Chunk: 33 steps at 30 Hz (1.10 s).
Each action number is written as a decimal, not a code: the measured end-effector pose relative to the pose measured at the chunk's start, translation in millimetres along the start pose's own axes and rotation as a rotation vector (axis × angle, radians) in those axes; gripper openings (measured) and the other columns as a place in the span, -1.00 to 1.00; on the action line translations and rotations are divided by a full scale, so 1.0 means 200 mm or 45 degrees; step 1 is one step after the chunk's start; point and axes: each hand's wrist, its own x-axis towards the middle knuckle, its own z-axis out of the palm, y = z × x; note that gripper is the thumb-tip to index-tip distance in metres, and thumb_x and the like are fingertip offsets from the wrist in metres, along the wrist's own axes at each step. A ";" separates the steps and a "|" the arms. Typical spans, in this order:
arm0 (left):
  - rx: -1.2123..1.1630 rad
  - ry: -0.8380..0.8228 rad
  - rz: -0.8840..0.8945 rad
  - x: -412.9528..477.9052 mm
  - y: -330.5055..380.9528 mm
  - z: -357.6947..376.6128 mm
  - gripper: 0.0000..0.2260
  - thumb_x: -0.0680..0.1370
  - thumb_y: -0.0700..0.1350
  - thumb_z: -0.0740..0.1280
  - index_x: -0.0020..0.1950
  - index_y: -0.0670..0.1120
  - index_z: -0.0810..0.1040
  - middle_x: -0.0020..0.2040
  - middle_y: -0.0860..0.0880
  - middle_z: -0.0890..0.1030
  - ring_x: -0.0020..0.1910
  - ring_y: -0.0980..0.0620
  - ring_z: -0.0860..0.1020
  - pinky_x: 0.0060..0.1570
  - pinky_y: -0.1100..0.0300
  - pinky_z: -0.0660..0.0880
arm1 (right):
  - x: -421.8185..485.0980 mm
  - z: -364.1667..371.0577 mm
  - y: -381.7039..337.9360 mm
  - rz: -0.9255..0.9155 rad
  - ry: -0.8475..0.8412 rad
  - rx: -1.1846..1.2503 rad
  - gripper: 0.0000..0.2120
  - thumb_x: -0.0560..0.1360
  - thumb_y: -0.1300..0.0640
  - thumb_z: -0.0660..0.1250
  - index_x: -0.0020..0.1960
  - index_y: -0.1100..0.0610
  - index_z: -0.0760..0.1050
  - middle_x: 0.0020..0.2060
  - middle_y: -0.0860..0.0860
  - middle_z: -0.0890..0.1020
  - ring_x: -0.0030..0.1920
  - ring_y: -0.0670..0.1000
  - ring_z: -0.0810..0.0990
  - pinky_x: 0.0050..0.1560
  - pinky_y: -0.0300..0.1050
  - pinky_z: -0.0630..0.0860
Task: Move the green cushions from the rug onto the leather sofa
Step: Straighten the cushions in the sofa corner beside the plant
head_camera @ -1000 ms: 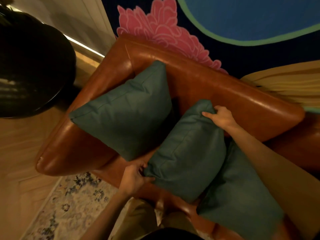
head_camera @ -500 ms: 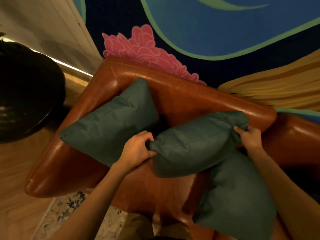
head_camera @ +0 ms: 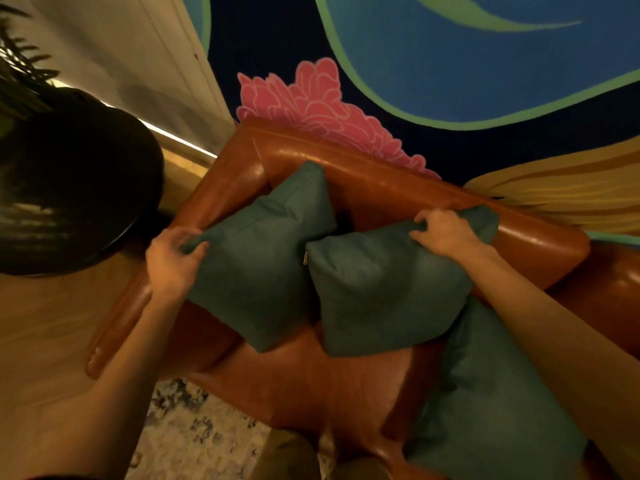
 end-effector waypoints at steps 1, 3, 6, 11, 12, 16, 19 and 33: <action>0.007 0.036 -0.049 0.00 -0.06 -0.02 -0.76 0.43 -0.11 0.47 0.08 -0.10 0.61 0.11 -0.14 0.60 0.09 -0.13 0.57 0.15 -0.03 0.50 | 0.04 0.00 -0.07 0.003 -0.041 -0.006 -0.60 0.50 -0.08 0.31 0.27 0.08 0.50 0.26 0.16 0.53 0.27 0.21 0.48 0.27 0.12 0.42; -0.047 0.084 -0.183 -0.02 -0.14 -0.01 -0.64 0.41 -0.02 0.50 0.16 -0.09 0.57 0.18 -0.14 0.55 0.16 -0.12 0.53 0.19 -0.02 0.46 | 0.11 0.01 -0.16 0.059 -0.114 -0.063 -0.56 0.49 -0.13 0.26 0.26 0.10 0.51 0.24 0.16 0.55 0.22 0.20 0.52 0.23 0.11 0.47; -0.152 0.150 -0.372 0.02 -0.22 0.02 -0.44 0.36 0.10 0.52 0.28 -0.04 0.48 0.28 -0.11 0.47 0.26 -0.10 0.45 0.27 -0.03 0.41 | 0.19 0.00 -0.25 0.153 -0.174 -0.154 -0.51 0.48 -0.15 0.25 0.29 0.12 0.47 0.24 0.18 0.54 0.20 0.22 0.54 0.22 0.10 0.48; -0.603 0.218 -0.877 0.07 -0.26 0.09 -0.27 0.31 0.12 0.54 0.39 -0.03 0.35 0.35 -0.07 0.43 0.32 -0.07 0.43 0.32 0.00 0.41 | 0.34 0.00 -0.44 -0.063 -0.110 0.241 -0.64 0.52 -0.10 0.31 0.14 0.15 0.57 0.12 0.14 0.61 0.14 0.16 0.56 0.11 -0.06 0.46; -0.720 0.246 -0.975 0.04 -0.25 0.11 -0.26 0.31 0.11 0.54 0.39 -0.05 0.34 0.32 -0.06 0.46 0.28 -0.05 0.46 0.29 0.01 0.43 | 0.37 0.01 -0.50 -0.073 -0.108 0.413 -0.64 0.52 -0.09 0.32 0.12 0.17 0.59 0.08 0.13 0.62 0.13 0.15 0.57 0.09 -0.06 0.44; -0.948 0.246 -1.053 -0.03 -0.23 0.15 -0.42 0.36 0.07 0.52 0.29 -0.08 0.45 0.13 0.01 0.53 0.12 0.02 0.52 0.21 0.07 0.48 | 0.48 0.05 -0.73 0.034 -0.215 0.950 -0.48 0.50 -0.18 0.30 0.28 0.17 0.51 0.18 0.13 0.58 0.27 0.16 0.51 0.10 0.01 0.45; -1.013 0.196 -1.059 -0.04 -0.27 0.15 -0.45 0.33 0.08 0.54 0.25 -0.06 0.51 0.12 0.01 0.60 0.10 0.01 0.57 0.14 0.08 0.52 | 0.52 0.11 -0.82 0.137 -0.312 1.175 -0.22 0.45 -0.28 0.31 0.50 0.17 0.26 0.44 0.08 0.40 0.41 0.14 0.38 0.30 0.07 0.38; -1.219 0.063 -0.917 0.06 -0.04 0.21 -0.78 0.39 -0.04 0.51 -0.02 0.01 0.57 -0.02 0.01 0.66 0.02 0.01 0.63 0.07 0.07 0.56 | 0.42 0.28 -0.43 0.129 0.132 0.968 -0.08 0.29 -0.59 0.05 -0.15 0.28 0.61 -0.11 0.18 0.68 0.05 0.19 0.61 0.16 0.16 0.51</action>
